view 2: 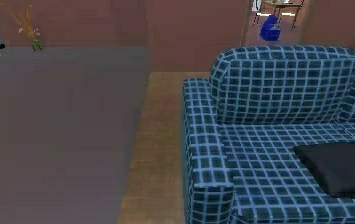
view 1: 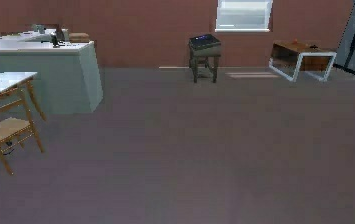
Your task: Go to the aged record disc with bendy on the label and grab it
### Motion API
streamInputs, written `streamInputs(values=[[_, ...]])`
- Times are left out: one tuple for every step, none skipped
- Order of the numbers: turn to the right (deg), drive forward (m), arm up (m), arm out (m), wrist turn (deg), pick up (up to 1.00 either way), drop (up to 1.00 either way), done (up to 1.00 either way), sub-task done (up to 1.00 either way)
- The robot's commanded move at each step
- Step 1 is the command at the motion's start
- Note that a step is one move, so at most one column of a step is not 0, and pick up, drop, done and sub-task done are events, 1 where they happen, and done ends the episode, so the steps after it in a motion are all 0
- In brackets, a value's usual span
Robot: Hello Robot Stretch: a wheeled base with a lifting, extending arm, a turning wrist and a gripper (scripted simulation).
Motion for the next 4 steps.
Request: streamInputs(values=[[39.0, 0.00, 0.00, 0.00, 0.0, 0.00, 0.00, 0.00, 0.00], [3.0, 0.00, 0.00, 0.00, 0.0, 0.00, 0.00, 0.00, 0.00], [-45.0, 0.00, 0.00, 0.00, 0.0, 0.00, 0.00, 0.00, 0.00], [-42.0, 0.00, 0.00, 0.00, 0.0, 0.00, 0.00, 0.00, 0.00]])
